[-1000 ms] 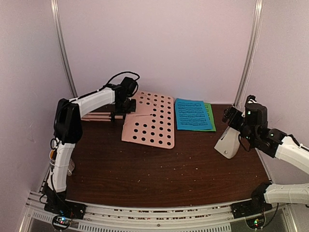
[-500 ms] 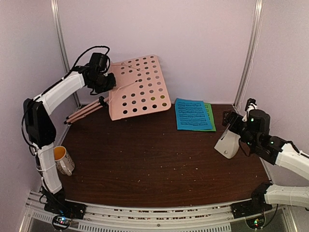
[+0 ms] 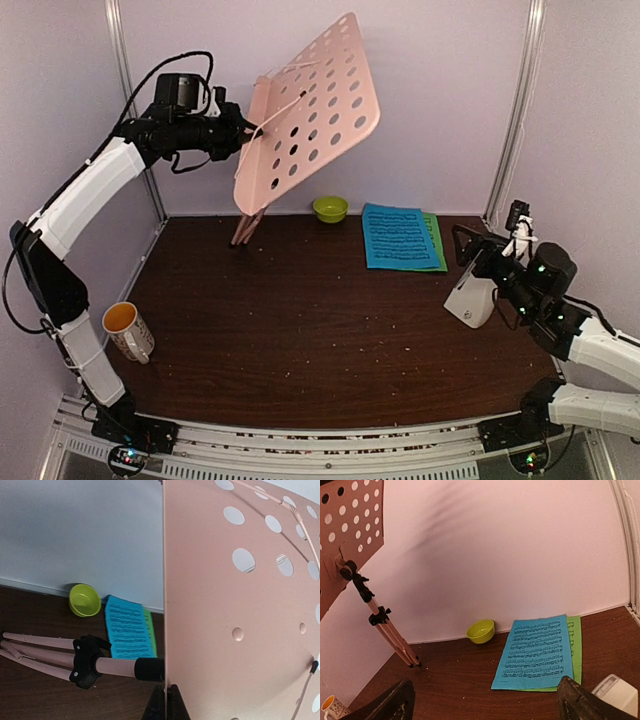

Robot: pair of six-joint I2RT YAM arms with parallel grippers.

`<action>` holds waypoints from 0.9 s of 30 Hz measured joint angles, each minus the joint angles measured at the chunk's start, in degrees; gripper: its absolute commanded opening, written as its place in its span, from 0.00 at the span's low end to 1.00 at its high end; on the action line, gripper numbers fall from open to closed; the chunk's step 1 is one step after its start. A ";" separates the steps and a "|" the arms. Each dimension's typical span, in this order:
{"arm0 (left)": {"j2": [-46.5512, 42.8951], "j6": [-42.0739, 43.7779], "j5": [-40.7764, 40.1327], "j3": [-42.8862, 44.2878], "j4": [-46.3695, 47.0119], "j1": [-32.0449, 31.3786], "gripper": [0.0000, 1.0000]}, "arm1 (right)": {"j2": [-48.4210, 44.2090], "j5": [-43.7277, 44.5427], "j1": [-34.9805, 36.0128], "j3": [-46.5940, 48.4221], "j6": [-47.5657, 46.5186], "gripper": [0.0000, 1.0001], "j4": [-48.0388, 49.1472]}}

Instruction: Set up the instrument practice props

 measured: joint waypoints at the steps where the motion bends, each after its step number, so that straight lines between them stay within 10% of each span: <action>1: -0.79 -1.73 1.49 -0.15 1.07 0.02 0.00 | 0.76 -1.22 0.00 0.09 -0.46 0.98 0.87; 27: -10.08 -27.71 20.35 -15.02 21.59 -7.04 0.00 | 30.03 -18.16 19.56 45.29 -26.67 0.88 -7.34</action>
